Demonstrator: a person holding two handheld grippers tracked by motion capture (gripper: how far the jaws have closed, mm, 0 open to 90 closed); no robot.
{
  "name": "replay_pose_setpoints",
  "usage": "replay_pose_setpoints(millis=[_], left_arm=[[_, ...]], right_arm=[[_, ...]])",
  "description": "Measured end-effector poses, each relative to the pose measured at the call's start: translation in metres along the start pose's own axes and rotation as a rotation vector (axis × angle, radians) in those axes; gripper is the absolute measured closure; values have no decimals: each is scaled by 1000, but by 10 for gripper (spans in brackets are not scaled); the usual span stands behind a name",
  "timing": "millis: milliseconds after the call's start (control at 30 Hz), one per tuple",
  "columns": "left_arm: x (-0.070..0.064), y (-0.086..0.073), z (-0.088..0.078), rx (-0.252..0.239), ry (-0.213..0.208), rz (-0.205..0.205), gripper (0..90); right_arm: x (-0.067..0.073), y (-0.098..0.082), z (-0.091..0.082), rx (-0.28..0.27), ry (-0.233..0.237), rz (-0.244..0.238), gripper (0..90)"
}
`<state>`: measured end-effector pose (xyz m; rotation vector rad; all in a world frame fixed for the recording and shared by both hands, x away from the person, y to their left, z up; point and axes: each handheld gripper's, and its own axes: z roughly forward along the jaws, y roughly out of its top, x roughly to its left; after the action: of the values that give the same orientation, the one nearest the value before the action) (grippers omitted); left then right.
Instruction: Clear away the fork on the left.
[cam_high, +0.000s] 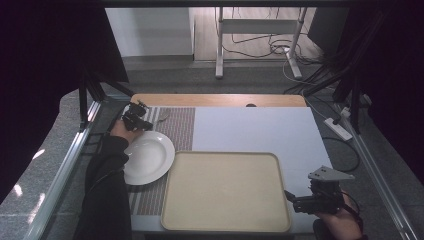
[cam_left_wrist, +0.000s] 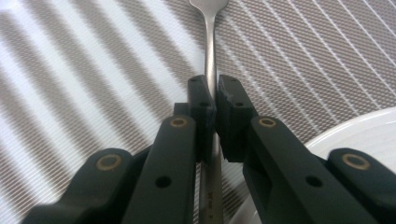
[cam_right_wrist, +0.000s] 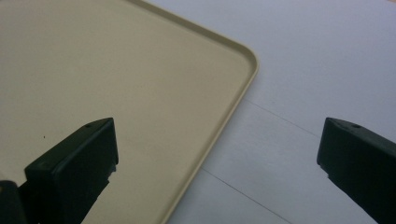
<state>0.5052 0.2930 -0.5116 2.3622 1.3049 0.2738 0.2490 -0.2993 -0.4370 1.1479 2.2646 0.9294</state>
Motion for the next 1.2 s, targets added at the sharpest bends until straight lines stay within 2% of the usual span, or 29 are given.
replay_pose_setpoints(millis=[133, 300, 500, 700, 800, 967, 1200], left_arm=[[9, -9, -13, -16, 25, -32, 842], [15, -17, -27, -16, 30, -52, 841], [10, -19, -42, -6, 34, -40, 842], [5, -22, -51, 0, 40, -30, 844], [2, -24, -54, 13, 64, -17, 845], [3, -28, -65, -19, 81, -18, 846], [4, -29, -72, -18, 73, -27, 846]], right_arm=[[1, 0, 0, 3, -2, -5, 0], [0, 0, 0, 3, -1, -4, 0], [1, 0, 0, 3, -2, -5, 0], [1, 0, 0, 3, -2, -3, 0], [1, 0, 0, 3, -2, -5, 0], [1, 0, 0, 3, -1, -4, 0], [1, 0, 0, 2, 0, -5, 0]])
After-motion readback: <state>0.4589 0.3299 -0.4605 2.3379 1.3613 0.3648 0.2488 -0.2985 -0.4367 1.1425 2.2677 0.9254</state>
